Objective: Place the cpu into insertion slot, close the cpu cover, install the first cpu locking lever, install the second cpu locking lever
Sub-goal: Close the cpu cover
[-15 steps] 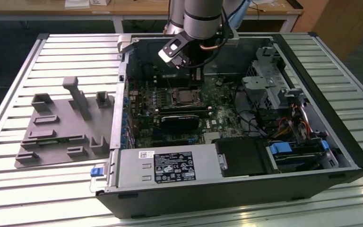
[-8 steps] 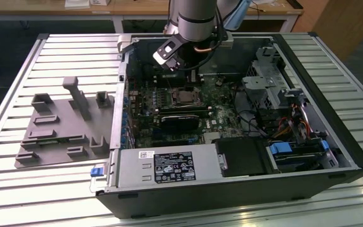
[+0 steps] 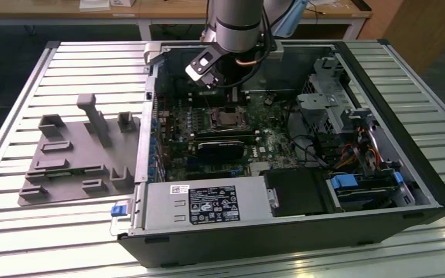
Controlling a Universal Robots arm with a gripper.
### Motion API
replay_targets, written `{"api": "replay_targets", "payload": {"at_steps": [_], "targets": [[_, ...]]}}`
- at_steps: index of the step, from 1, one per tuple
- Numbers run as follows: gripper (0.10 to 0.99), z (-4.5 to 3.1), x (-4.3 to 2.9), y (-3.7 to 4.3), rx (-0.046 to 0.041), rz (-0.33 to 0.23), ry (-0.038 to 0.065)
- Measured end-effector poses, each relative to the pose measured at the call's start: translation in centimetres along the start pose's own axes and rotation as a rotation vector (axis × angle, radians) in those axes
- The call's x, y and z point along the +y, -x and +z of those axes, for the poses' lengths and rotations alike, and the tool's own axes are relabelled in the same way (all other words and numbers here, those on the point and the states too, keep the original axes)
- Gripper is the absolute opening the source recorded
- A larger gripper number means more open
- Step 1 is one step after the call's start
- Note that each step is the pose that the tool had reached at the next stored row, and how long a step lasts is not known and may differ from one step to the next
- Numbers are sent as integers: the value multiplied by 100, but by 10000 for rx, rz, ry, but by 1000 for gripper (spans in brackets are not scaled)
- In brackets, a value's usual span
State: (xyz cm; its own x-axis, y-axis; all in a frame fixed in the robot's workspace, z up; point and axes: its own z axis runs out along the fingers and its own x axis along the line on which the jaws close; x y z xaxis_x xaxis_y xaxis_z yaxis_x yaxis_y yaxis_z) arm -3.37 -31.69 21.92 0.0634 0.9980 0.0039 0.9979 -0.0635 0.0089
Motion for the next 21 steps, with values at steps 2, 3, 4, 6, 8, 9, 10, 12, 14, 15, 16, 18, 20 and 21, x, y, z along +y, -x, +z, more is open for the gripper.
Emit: {"api": "replay_targets", "payload": {"at_steps": [2, 3, 4, 6, 8, 9, 10, 12, 14, 15, 16, 18, 20, 21], "targets": [[102, 9, -10, 4, 0, -64, -1], [102, 13, -15, 7, 1, -106, 0], [102, 16, -20, 8, 2, -160, 0], [102, 16, -24, 8, 2, -238, 0], [102, 16, -24, 8, 2, -247, 0], [102, 16, -24, 8, 3, -251, 0], [102, 16, -24, 8, 3, -255, 0], [102, 17, -24, 8, 3, -263, 0], [102, 16, -24, 8, -7, -316, 0], [102, 18, -24, 8, -21, -348, 3], [102, 17, -24, 8, -50, -387, 3], [102, 16, -24, 8, -143, -511, 6], [102, 17, -25, 8, -206, -736, 11], [102, 17, -25, 8, -223, -864, 12]]}}
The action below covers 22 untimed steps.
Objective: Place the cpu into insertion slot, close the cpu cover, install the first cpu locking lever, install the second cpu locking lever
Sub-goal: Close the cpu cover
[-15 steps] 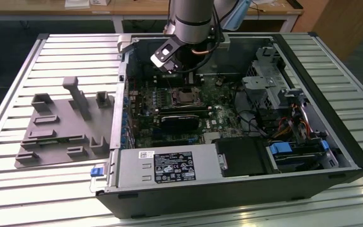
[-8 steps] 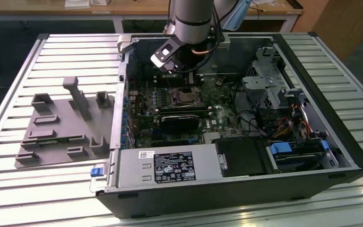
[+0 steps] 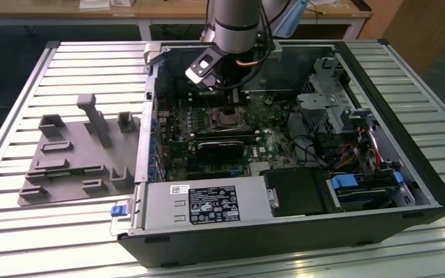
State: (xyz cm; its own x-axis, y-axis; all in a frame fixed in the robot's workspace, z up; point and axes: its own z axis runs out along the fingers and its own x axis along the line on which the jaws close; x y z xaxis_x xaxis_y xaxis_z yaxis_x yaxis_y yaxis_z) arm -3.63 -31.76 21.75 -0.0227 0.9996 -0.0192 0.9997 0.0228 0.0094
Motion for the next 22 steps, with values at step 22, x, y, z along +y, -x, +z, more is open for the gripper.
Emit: {"api": "replay_targets", "payload": {"at_steps": [22], "targets": [[102, 2, -1, 0, 3, -3455, 68]]}}
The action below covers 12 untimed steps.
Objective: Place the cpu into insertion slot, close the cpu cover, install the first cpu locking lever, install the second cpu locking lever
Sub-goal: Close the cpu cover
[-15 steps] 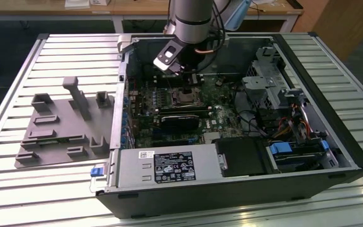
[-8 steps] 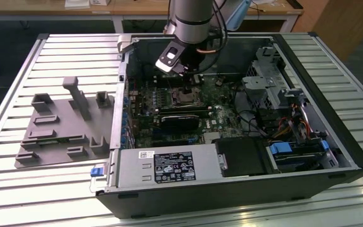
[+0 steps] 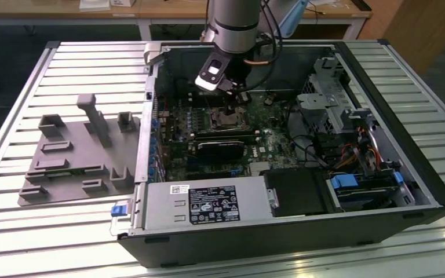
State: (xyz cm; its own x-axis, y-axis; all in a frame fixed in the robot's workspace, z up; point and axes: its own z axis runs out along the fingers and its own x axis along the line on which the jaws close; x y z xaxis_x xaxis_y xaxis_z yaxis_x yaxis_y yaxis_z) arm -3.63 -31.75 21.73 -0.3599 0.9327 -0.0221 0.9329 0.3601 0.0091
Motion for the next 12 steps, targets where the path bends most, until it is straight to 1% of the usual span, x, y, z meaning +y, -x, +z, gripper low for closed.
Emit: {"api": "replay_targets", "payload": {"at_steps": [12], "targets": [[102, 2, 0, 0, 15, -2067, 44]]}}
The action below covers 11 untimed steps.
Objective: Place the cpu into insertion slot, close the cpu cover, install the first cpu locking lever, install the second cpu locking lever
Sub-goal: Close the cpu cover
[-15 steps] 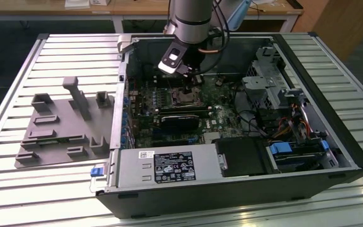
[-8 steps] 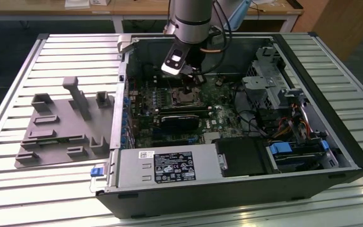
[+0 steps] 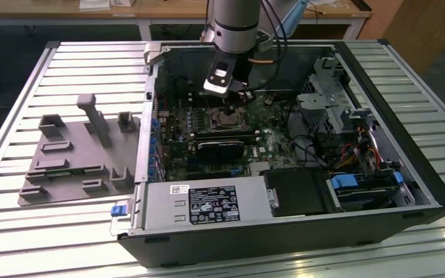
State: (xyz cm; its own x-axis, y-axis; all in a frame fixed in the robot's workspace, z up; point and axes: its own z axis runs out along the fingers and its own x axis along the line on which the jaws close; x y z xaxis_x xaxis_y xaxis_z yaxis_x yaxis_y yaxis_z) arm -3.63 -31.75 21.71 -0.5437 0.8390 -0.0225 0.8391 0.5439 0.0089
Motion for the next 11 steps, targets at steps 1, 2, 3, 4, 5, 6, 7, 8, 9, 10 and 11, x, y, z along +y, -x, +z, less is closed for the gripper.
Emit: {"api": "replay_targets", "payload": {"at_steps": [1, 2, 3, 4, 5, 6, 7, 8, 9, 10, 11], "targets": [[102, 0, 0, 0, 1, -189, 4], [102, 1, 0, 0, 3, -364, 8], [102, 1, 0, 0, 4, -536, 12], [102, 1, 0, 0, 5, -706, 15], [102, 1, 0, 0, 6, -871, 18], [102, 1, 0, 0, 7, -1041, 23], [102, 2, 0, 0, 9, -1202, 26], [102, 2, 0, 0, 10, -1363, 30], [102, 2, 0, 0, 11, -1519, 33], [102, 2, 0, 0, 12, -1674, 36], [102, 2, 0, 0, 15, -1847, 41]]}}
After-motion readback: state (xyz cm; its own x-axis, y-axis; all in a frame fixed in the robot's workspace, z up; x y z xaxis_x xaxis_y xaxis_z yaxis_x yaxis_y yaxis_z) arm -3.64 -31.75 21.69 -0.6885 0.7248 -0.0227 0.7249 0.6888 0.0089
